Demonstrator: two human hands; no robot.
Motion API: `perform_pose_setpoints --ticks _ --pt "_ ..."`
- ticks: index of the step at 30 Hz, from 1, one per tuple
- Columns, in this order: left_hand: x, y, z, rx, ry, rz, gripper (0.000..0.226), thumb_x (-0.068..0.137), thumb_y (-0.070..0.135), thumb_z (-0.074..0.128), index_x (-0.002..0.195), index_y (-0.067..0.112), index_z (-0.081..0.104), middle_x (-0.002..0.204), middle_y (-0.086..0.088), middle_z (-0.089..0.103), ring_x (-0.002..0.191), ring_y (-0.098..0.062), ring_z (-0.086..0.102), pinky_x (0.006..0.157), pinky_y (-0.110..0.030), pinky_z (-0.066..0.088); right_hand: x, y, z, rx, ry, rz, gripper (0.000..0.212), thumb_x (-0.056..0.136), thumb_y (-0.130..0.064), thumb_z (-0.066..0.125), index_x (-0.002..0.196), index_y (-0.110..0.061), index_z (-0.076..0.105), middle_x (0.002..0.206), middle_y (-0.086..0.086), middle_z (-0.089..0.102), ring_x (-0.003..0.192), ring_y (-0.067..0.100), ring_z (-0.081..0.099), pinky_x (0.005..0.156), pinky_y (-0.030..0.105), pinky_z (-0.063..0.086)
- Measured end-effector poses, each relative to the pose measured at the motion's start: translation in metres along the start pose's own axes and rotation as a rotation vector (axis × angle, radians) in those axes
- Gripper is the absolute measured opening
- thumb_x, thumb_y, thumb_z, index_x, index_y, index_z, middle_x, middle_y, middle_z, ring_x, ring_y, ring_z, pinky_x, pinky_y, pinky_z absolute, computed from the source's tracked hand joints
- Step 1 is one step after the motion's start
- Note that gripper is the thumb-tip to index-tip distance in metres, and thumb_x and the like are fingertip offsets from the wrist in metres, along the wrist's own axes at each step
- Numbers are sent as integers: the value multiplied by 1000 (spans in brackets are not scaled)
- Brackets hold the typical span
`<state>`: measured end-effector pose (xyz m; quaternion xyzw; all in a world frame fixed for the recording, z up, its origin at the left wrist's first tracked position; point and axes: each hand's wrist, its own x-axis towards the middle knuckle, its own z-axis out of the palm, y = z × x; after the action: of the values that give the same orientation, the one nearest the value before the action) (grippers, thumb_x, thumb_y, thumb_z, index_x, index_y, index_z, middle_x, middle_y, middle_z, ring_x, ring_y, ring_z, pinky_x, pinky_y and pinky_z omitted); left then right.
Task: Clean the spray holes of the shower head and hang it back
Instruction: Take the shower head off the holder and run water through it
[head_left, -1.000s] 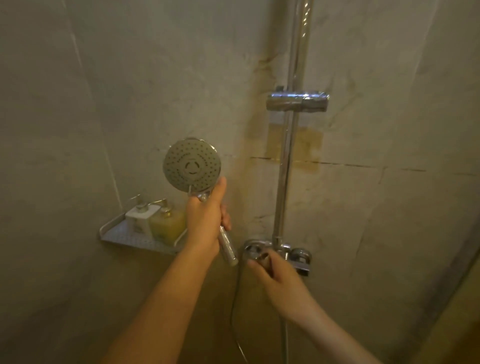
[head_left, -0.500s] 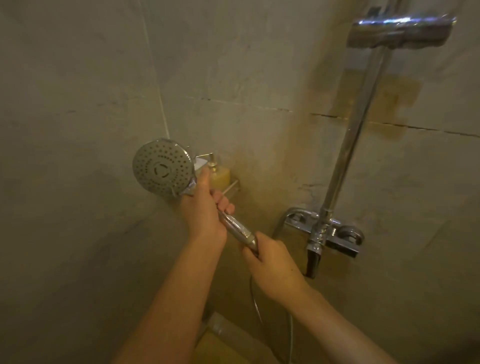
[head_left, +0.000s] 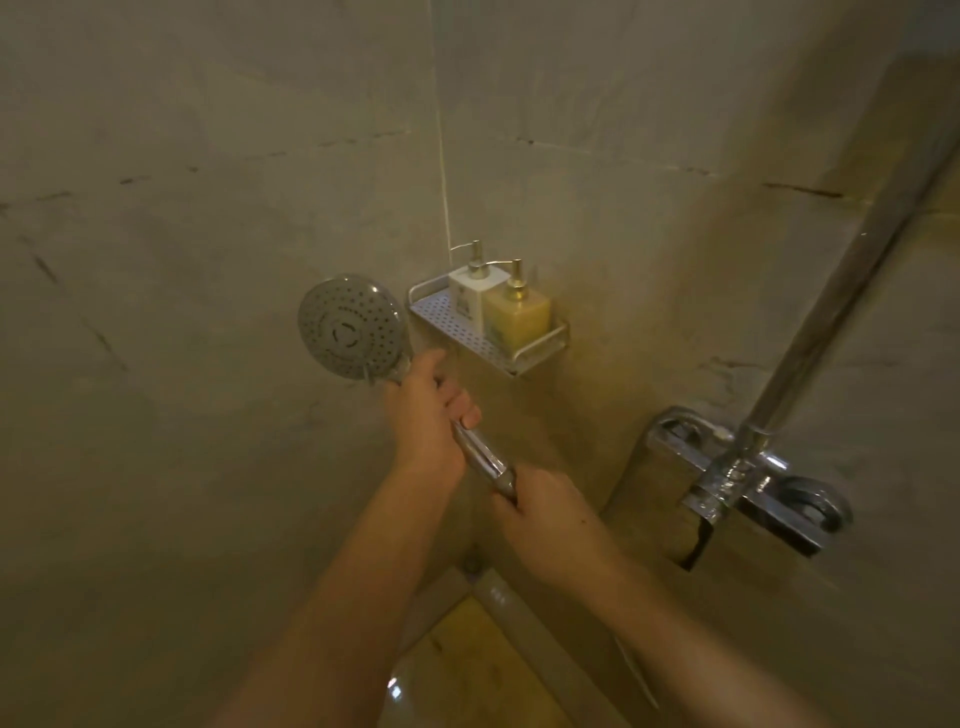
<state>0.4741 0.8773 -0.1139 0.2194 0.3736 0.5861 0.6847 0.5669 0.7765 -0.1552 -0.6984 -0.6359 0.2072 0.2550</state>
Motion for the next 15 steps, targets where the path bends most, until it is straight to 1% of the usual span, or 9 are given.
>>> perform_pose_setpoints --ticks 3,5,7,8,10,12,14,15 --pt "-4 -6 -8 28 68 36 38 93 14 55 66 22 29 51 5 22 37 -8 20 35 -20 22 -1 3 9 -67 -21 3 17 92 -27 49 79 -18 45 93 15 66 80 33 60 61 37 38" --pt "-7 -11 -9 79 93 96 36 93 11 55 68 21 30 52 4 24 38 -10 21 37 -22 22 -1 5 16 -70 -21 15 20 92 -27 49 75 -18 41 92 15 66 78 32 59 57 34 34" --pt "-9 -10 -9 95 87 118 36 93 12 57 70 21 31 51 4 26 38 -10 23 38 -23 23 -1 6 20 5 -19 23 28 90 -25 51 66 -19 36 79 12 62 72 29 58 53 37 33" --pt "-10 -8 -7 87 69 107 36 93 13 58 70 21 31 50 4 25 37 -10 23 37 -23 24 0 6 20 52 -14 19 31 89 -24 51 63 -20 35 73 9 58 69 27 56 53 38 34" --pt "-9 0 -6 45 15 48 38 93 16 58 67 22 31 48 6 23 36 -9 21 35 -21 23 2 3 15 104 -13 16 33 89 -23 53 61 -20 36 65 3 52 64 22 53 55 37 36" --pt "-7 7 -6 3 -72 -18 42 95 18 55 62 24 30 44 8 22 33 -8 19 33 -20 21 2 -5 10 215 -51 39 34 89 -18 55 59 -18 39 60 1 47 56 14 45 53 33 33" --pt "-1 12 -9 -30 -233 -66 46 95 18 52 55 24 30 39 9 23 30 -7 19 31 -20 21 -2 -13 4 472 -159 105 36 91 -14 55 58 -18 40 55 1 40 47 13 37 47 28 28" --pt "2 14 -11 -61 -338 -100 48 94 17 51 51 24 30 37 9 24 28 -6 21 29 -20 21 -4 -15 2 638 -256 159 40 93 -15 55 58 -19 39 51 1 35 41 13 31 43 24 24"
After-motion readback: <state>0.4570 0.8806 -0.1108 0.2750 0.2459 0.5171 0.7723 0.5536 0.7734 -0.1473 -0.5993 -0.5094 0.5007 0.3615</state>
